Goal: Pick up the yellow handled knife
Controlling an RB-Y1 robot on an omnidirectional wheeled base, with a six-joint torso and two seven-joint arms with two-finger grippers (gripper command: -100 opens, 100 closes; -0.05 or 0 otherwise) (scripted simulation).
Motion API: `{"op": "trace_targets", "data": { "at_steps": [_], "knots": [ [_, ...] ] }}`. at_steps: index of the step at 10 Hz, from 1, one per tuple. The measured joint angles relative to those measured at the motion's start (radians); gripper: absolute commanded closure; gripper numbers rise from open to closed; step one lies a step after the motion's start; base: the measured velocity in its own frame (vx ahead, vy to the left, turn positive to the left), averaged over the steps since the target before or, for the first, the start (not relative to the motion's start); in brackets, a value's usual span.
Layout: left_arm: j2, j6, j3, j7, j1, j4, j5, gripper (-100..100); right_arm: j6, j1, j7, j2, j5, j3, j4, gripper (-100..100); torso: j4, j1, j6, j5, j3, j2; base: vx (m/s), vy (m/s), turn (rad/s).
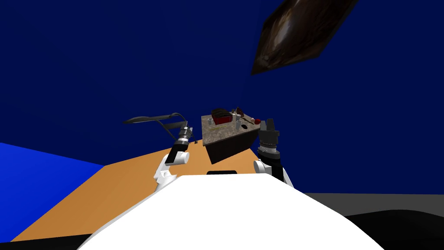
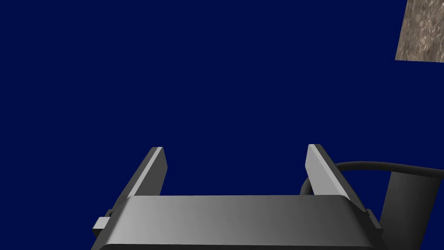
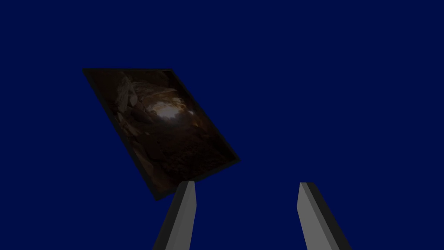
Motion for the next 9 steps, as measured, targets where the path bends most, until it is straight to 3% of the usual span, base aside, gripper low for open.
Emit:
{"op": "trace_targets", "data": {
  "at_steps": [9],
  "knots": [
    [0.025,0.257,0.031,-0.002,-0.154,0.132,0.004,-100,0.0,0.0,0.0,0.0,0.0,0.0,0.0,0,0.0,-0.002,0.0,0.0,0.0,0.0,-0.032,-0.03,-0.05]
  ]
}}
